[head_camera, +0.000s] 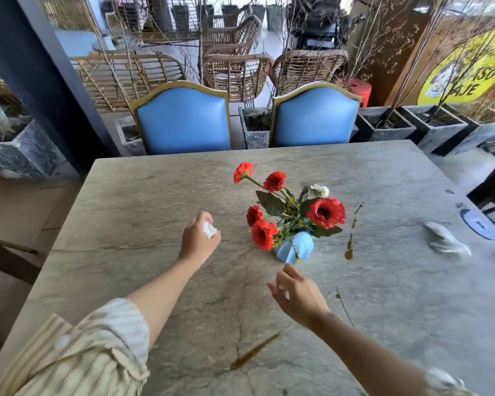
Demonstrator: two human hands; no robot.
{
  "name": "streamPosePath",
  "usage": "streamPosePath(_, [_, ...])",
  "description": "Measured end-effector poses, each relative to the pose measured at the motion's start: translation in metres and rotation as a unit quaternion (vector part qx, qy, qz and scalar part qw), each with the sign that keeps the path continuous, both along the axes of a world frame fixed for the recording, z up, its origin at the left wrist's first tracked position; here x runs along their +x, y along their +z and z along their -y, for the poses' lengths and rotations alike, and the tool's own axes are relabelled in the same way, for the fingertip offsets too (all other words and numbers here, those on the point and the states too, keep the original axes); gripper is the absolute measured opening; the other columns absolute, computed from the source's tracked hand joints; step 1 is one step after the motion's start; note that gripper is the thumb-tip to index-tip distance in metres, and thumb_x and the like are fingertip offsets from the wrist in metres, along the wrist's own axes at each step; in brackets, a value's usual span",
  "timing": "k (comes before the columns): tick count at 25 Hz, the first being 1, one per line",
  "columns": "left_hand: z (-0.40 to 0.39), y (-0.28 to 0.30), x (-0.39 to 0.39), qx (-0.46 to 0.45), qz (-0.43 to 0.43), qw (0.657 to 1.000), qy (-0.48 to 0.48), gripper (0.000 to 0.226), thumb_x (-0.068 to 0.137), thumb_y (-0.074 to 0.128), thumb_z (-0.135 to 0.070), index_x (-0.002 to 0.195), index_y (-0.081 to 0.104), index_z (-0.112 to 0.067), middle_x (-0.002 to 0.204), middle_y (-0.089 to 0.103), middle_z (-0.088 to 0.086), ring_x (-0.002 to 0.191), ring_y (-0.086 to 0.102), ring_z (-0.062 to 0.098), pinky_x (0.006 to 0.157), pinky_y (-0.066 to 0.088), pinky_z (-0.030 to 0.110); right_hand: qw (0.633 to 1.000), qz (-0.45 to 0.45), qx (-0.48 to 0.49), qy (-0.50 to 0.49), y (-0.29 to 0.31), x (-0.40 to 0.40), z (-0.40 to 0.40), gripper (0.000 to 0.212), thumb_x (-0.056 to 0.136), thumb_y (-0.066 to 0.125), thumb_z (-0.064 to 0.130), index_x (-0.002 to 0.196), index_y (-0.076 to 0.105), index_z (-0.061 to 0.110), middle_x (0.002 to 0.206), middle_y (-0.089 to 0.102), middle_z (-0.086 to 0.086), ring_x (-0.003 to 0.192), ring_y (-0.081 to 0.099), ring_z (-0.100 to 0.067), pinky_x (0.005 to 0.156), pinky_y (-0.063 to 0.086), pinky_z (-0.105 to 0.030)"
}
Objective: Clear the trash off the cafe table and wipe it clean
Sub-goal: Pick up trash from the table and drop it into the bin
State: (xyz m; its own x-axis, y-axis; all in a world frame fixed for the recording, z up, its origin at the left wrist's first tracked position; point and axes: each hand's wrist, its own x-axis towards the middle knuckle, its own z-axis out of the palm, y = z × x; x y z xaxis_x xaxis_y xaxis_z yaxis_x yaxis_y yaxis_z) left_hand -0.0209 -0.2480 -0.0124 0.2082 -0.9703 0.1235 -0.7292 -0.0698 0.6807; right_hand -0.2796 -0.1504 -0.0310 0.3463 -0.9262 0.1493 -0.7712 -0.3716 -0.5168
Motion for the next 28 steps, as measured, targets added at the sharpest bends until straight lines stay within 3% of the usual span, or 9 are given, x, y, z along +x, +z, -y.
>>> streamPosePath(3, [-0.054, 0.007, -0.033, 0.047, 0.011, 0.998, -0.044, 0.027, 0.067, 0.084, -0.027, 0.073, 0.058, -0.021, 0.078, 0.059, 0.001, 0.071, 0.054, 0.020, 0.061, 0.032, 0.026, 0.999, 0.007, 0.010, -0.053, 0.018, -0.027, -0.016, 0.025, 0.091, 0.051, 0.036, 0.073, 0.048, 0.019, 0.080, 0.047, 0.003, 0.061, 0.053, -0.023, 0.047, 0.041, -0.032])
streamPosePath(9, [-0.136, 0.004, -0.129, 0.156, 0.021, 0.979, -0.128, 0.038, 0.069, 0.078, -0.008, 0.062, 0.047, -0.029, 0.089, 0.046, -0.002, 0.079, 0.056, 0.023, 0.063, 0.030, 0.022, 0.992, 0.011, 0.019, -0.126, 0.053, -0.092, -0.042, 0.034, 0.089, 0.062, 0.037, 0.067, 0.045, 0.018, 0.072, 0.046, 0.002, 0.063, 0.057, -0.032, 0.053, 0.040, -0.034])
streamPosePath(12, [-0.146, 0.006, -0.185, 0.132, 0.015, 0.978, -0.160, 0.021, 0.074, 0.064, 0.002, 0.081, 0.066, -0.018, 0.087, 0.061, 0.001, 0.083, 0.064, 0.028, 0.063, 0.034, 0.022, 0.991, -0.013, 0.027, -0.134, 0.059, -0.137, -0.051, 0.033, 0.089, 0.062, 0.034, 0.068, 0.038, 0.023, 0.069, 0.047, 0.003, 0.068, 0.059, -0.035, 0.054, 0.035, -0.031])
streamPosePath(15, [-0.136, 0.017, -0.243, 0.096, -0.005, 0.981, -0.169, 0.032, 0.078, 0.059, 0.001, 0.105, 0.066, -0.015, 0.100, 0.070, 0.000, 0.090, 0.065, 0.020, 0.070, 0.040, 0.017, 0.985, -0.048, 0.040, -0.160, 0.062, -0.194, -0.050, 0.014, 0.091, 0.054, 0.028, 0.084, 0.045, 0.020, 0.078, 0.064, -0.009, 0.076, 0.061, -0.039, 0.056, 0.033, -0.033])
streamPosePath(16, [-0.131, 0.021, -0.262, 0.086, -0.015, 0.982, -0.165, 0.032, 0.079, 0.060, -0.001, 0.108, 0.066, -0.015, 0.101, 0.071, 0.001, 0.090, 0.065, 0.020, 0.071, 0.042, 0.017, 0.983, -0.054, 0.041, -0.172, 0.064, -0.216, -0.048, 0.009, 0.092, 0.052, 0.027, 0.094, 0.048, 0.019, 0.081, 0.067, -0.012, 0.077, 0.061, -0.040, 0.056, 0.032, -0.033])
streamPosePath(19, [-0.112, 0.028, -0.319, 0.067, -0.048, 0.987, -0.135, 0.024, 0.081, 0.067, -0.011, 0.104, 0.070, -0.017, 0.089, 0.074, 0.004, 0.082, 0.069, 0.022, 0.072, 0.050, 0.025, 0.975, -0.077, 0.035, -0.205, 0.066, -0.282, -0.034, 0.025, 0.095, 0.046, 0.021, 0.120, 0.044, 0.020, 0.092, 0.069, -0.013, 0.079, 0.063, -0.039, 0.059, 0.036, -0.034])
streamPosePath(22, [-0.092, 0.029, -0.365, 0.060, -0.057, 0.993, -0.086, 0.011, 0.080, 0.073, -0.024, 0.091, 0.074, -0.020, 0.076, 0.074, 0.005, 0.074, 0.070, 0.021, 0.071, 0.053, 0.029, 0.978, -0.042, 0.020, -0.202, 0.063, -0.338, -0.006, 0.041, 0.090, 0.044, 0.005, 0.129, 0.044, 0.015, 0.118, 0.060, -0.016, 0.099, 0.058, -0.039, 0.078, 0.044, -0.041])
streamPosePath(26, [-0.074, 0.028, -0.416, 0.061, -0.077, 0.995, 0.034, 0.029, 0.073, 0.077, -0.048, 0.073, 0.072, -0.019, 0.069, 0.071, 0.002, 0.066, 0.063, 0.016, 0.064, 0.045, 0.025, 0.977, -0.134, 0.014, -0.163, 0.050, -0.396, 0.035, 0.055, 0.084, 0.046, 0.000, 0.137, 0.039, 0.014, 0.142, 0.043, -0.010, 0.129, 0.038, -0.031, 0.103, 0.032, -0.041])
streamPosePath(28, [-0.064, 0.025, -0.428, 0.077, -0.069, 0.990, 0.092, 0.036, 0.072, 0.073, -0.056, 0.069, 0.068, -0.021, 0.068, 0.071, 0.000, 0.069, 0.064, 0.018, 0.066, 0.047, 0.026, 0.972, -0.178, 0.062, -0.142, 0.040, -0.412, 0.053, 0.066, 0.082, 0.047, 0.000, 0.143, 0.028, 0.016, 0.156, 0.022, -0.007, 0.141, 0.022, -0.030, 0.109, 0.023, -0.043])
